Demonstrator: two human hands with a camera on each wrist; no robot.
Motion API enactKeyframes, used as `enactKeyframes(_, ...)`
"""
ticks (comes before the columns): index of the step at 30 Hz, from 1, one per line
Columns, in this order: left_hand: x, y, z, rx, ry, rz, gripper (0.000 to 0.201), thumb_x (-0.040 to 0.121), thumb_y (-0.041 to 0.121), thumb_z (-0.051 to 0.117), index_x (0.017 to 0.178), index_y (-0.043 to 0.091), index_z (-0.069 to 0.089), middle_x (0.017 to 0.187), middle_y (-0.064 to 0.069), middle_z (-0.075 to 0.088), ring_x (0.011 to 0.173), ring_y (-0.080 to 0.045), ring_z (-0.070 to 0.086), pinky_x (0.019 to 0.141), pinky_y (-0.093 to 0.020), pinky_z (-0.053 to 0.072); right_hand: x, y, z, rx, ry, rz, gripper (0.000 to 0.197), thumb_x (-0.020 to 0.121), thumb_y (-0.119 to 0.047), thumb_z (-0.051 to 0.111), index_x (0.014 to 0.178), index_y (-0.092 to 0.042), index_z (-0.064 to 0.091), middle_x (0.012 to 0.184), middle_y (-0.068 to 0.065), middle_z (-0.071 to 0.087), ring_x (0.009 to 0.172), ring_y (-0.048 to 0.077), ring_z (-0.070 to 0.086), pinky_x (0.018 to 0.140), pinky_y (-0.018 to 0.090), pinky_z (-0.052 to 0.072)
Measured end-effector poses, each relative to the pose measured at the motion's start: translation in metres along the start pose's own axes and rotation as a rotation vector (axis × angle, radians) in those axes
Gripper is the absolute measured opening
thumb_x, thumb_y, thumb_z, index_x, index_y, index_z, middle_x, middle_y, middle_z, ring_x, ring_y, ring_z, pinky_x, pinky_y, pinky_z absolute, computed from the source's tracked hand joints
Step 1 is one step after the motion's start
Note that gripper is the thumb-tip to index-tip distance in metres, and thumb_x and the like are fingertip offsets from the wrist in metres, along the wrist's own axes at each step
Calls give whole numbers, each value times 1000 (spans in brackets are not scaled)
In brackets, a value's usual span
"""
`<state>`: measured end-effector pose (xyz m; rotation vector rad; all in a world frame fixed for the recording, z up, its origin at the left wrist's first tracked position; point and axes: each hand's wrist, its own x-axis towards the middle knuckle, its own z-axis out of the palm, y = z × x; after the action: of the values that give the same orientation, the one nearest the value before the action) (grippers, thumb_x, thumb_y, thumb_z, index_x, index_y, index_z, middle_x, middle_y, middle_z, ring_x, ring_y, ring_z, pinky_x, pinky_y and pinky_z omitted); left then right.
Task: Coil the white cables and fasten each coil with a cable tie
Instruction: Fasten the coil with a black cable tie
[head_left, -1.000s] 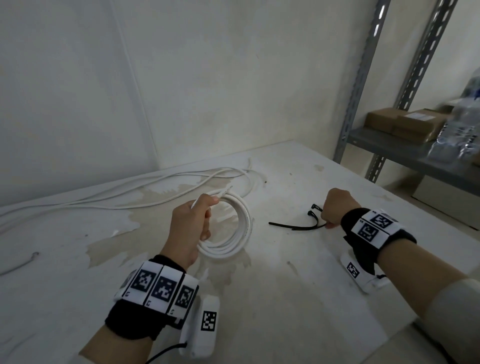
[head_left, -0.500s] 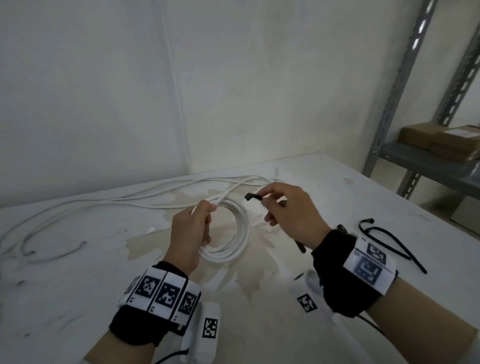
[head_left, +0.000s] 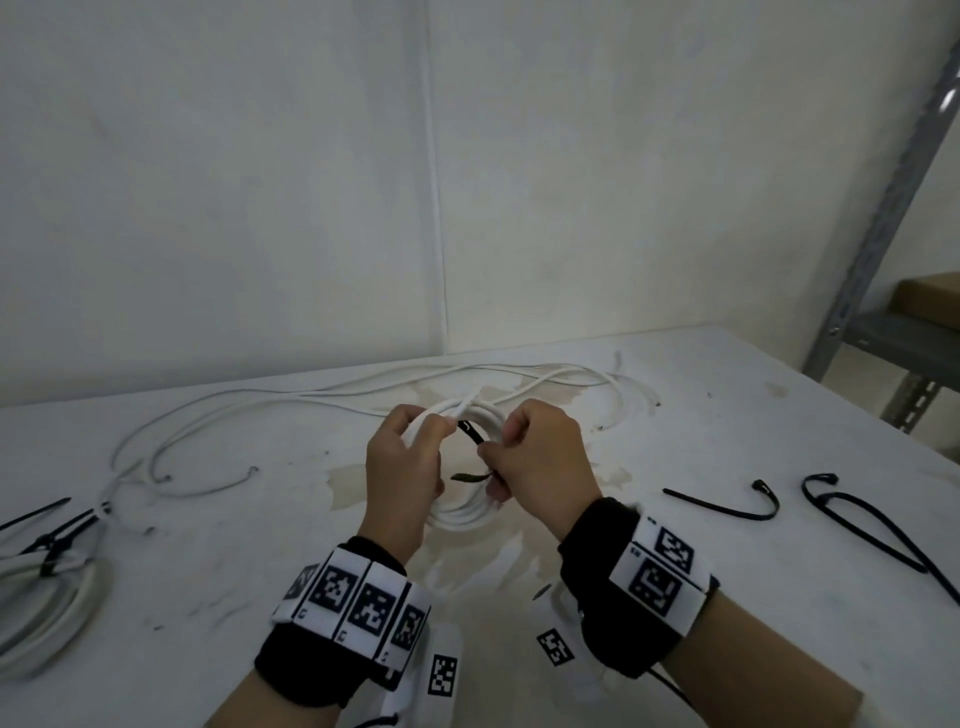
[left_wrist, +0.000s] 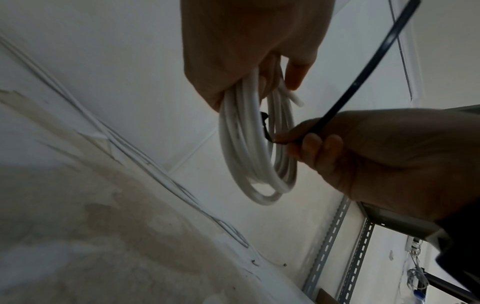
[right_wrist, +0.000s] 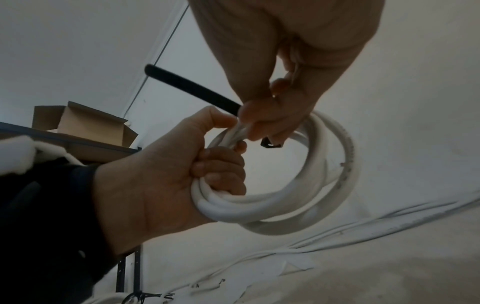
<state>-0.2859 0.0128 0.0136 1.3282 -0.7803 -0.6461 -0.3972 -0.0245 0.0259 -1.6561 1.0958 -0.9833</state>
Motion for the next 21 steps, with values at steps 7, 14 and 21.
enactKeyframes(7,-3,2,4,20,-113,23,13,85,8,55,73,12,55,40,9,34,38,-7,30,38,-20,27,1,-5,7,183,94,-88,39,79,2,64,59,-13,36,58,15,51,35,16,54,37,22,41)
enactKeyframes(14,-3,4,6,-50,-174,-88,15,86,8,52,91,15,64,39,10,31,36,-6,27,40,-20,25,-4,5,4,310,42,-114,34,82,2,63,62,-12,40,58,10,56,40,13,60,42,22,46)
enactKeyframes(21,-1,8,3,-177,-167,-117,15,88,9,50,97,14,62,43,8,28,36,-6,24,38,-16,24,-10,12,-10,176,-226,-246,41,83,13,53,86,-26,66,82,-3,64,68,10,66,73,24,55)
